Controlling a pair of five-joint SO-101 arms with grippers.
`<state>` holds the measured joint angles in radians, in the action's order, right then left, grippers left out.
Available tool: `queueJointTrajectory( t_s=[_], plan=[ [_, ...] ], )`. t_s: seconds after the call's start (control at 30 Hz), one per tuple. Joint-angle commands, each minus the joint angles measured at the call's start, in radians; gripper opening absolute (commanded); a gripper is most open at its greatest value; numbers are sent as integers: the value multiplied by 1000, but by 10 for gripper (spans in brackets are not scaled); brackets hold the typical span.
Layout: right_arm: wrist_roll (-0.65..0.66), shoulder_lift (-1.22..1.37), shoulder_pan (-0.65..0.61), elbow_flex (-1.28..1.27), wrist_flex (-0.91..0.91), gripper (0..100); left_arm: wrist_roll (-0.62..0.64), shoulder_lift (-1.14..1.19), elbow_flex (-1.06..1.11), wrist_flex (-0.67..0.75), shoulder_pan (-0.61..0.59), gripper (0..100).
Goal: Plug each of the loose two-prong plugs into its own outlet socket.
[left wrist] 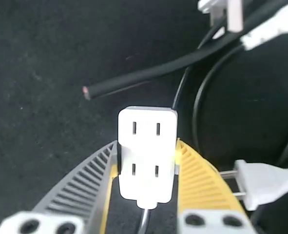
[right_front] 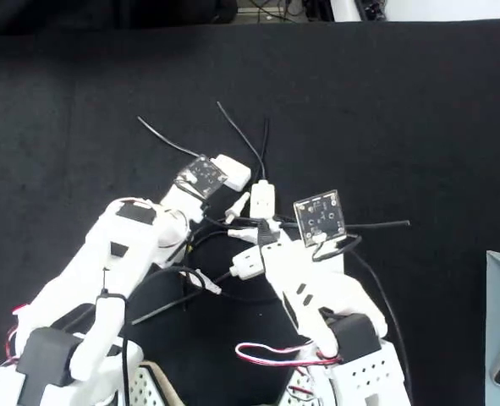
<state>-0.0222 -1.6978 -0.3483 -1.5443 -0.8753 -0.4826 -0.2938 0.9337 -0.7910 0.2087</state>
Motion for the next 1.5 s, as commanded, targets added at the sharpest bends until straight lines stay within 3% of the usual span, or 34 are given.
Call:
queueJointTrajectory(
  t_s=[0.0, 0.1, 0.27, 0.6, 0.7, 0.87, 1.03, 1.17, 1.3, 1.47],
  plan=[
    [-3, -8, 11, 12, 0, 13, -11, -5, -21, -14, 51, 37],
    [-2, -8, 11, 12, 0, 13, -11, -5, -21, -15, 48, 70],
    [-2, -8, 11, 12, 2, 13, -3, -6, -25, -23, 4, 212],
    [-2, -8, 11, 10, -2, 13, -3, -270, -117, -282, -44, 229],
    [-2, -8, 8, 10, 0, 14, -3, -390, -113, -324, -91, 246],
    [48, 2, 5, 25, 26, 14, 60, -559, -110, -376, -291, 315],
    [46, 2, -95, 85, 34, 13, 196, -700, -10, -364, -476, 271],
    [46, 4, -210, 93, 68, 13, 334, -806, 168, -250, -578, 238],
    [46, 36, -278, 93, 118, 13, 408, -901, 335, -107, -628, 239],
    [46, 214, -368, 133, 227, 13, 414, -1007, 421, -86, -654, 238]
  ],
)
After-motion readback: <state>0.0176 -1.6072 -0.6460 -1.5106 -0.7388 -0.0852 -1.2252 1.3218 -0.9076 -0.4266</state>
